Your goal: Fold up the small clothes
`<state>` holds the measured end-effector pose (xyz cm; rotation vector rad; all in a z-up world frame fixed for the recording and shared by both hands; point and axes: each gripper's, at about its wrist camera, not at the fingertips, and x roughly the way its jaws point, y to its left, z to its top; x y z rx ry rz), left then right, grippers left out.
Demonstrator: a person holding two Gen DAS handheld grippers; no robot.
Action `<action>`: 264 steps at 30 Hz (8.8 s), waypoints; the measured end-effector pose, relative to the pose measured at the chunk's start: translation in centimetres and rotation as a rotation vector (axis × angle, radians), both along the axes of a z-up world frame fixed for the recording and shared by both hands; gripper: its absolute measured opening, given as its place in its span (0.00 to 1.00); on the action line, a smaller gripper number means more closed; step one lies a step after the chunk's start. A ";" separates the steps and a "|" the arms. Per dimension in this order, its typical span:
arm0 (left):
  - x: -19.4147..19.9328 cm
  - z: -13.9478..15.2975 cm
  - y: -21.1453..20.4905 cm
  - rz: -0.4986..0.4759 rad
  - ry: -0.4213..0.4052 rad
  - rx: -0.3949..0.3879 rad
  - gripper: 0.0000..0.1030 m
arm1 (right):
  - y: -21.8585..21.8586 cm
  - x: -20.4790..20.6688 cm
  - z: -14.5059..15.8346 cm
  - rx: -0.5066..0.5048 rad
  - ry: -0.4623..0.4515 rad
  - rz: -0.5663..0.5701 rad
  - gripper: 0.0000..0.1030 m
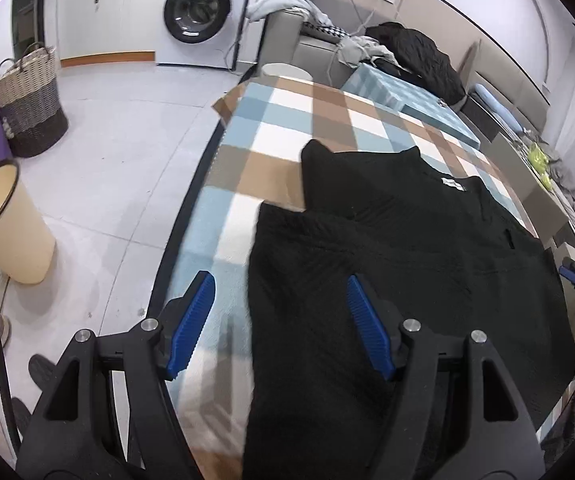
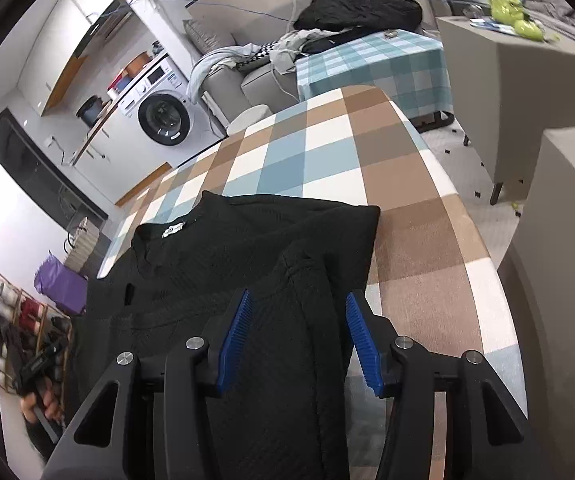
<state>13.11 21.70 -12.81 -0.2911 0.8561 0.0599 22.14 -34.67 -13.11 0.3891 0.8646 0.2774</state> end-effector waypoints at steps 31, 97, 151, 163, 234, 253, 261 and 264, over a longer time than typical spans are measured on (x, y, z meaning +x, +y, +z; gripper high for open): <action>6.4 7.8 -0.7 0.048 -0.208 0.073 0.01 | 2.1 2.2 6.0 -0.167 -0.244 -0.087 0.04; 3.6 0.1 -5.7 -0.078 0.059 0.194 0.32 | -0.1 -1.5 -1.4 -0.113 -0.044 0.061 0.42; 6.7 1.8 -3.8 -0.020 0.057 0.196 0.19 | 2.2 3.7 -0.5 -0.354 -0.061 -0.005 0.16; -3.5 3.7 -8.3 -0.100 -0.063 0.235 0.68 | 3.4 -4.9 0.7 -0.270 -0.084 0.084 0.58; -25.0 -0.4 -6.6 0.126 0.076 -0.035 0.78 | 5.4 -22.6 4.0 -0.283 -0.297 -0.060 0.84; -20.5 -1.8 -7.8 0.293 -0.044 -0.090 0.21 | 12.3 -21.2 0.0 -0.302 -0.244 0.136 0.84; -20.4 -0.2 -7.1 0.309 -0.137 -0.063 0.09 | 12.6 -21.3 -0.7 -0.329 -0.234 0.136 0.84; -20.5 0.2 -6.9 0.319 -0.147 -0.026 0.09 | 12.4 -21.3 -0.7 -0.327 -0.229 0.133 0.84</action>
